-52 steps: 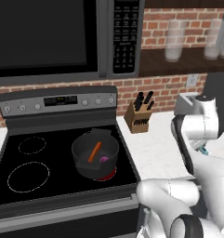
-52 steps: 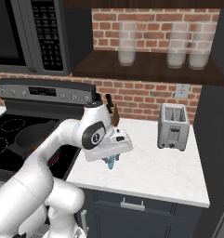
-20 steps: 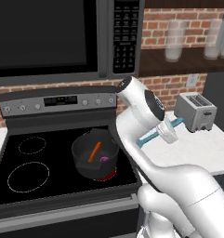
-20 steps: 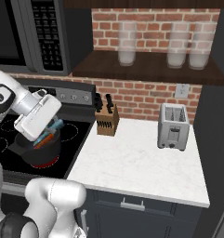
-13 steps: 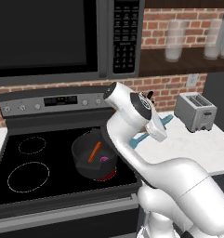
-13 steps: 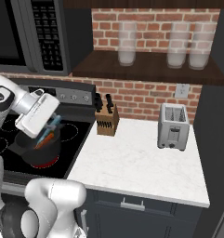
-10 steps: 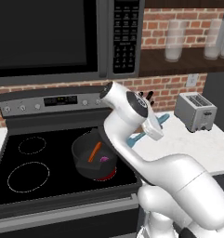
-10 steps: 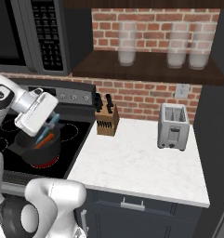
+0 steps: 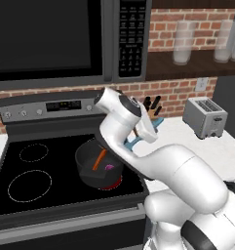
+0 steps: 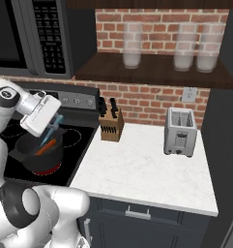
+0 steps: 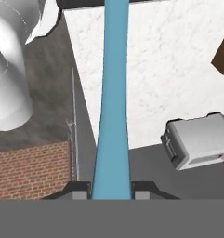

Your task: Put the carrot and onion in the pot. Retrieve the spatula and lightly stir the vegetables in the pot.

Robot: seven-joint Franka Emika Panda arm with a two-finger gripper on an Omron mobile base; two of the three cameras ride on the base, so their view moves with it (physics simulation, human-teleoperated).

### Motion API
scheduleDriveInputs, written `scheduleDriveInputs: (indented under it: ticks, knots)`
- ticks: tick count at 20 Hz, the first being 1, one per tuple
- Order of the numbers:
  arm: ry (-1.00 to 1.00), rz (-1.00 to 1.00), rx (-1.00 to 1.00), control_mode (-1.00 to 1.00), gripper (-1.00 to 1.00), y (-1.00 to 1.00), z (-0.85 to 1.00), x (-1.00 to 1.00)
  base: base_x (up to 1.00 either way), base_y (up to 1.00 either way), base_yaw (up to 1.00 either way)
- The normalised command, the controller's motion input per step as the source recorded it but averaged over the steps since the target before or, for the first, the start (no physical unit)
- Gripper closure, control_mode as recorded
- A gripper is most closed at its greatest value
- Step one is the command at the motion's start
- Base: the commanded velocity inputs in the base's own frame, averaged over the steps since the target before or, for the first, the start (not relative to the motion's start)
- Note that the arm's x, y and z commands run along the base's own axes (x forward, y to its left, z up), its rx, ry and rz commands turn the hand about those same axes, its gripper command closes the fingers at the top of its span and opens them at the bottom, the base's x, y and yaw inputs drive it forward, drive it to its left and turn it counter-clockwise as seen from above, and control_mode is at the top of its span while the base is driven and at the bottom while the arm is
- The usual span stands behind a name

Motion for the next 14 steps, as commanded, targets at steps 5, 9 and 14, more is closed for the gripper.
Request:
scheduleDriveInputs:
  ticks: [5,9,14]
  knots:
    - [0.0,0.0,-0.1,-1.0,1.0,0.23,-0.48,0.42,0.0,0.0,0.0]
    - [0.0,-0.01,-0.14,-1.0,1.0,0.33,-0.29,0.11,0.0,0.0,0.0]
    - [-0.03,-0.03,-0.16,-1.0,1.0,0.29,-0.27,0.19,0.0,0.0,0.0]
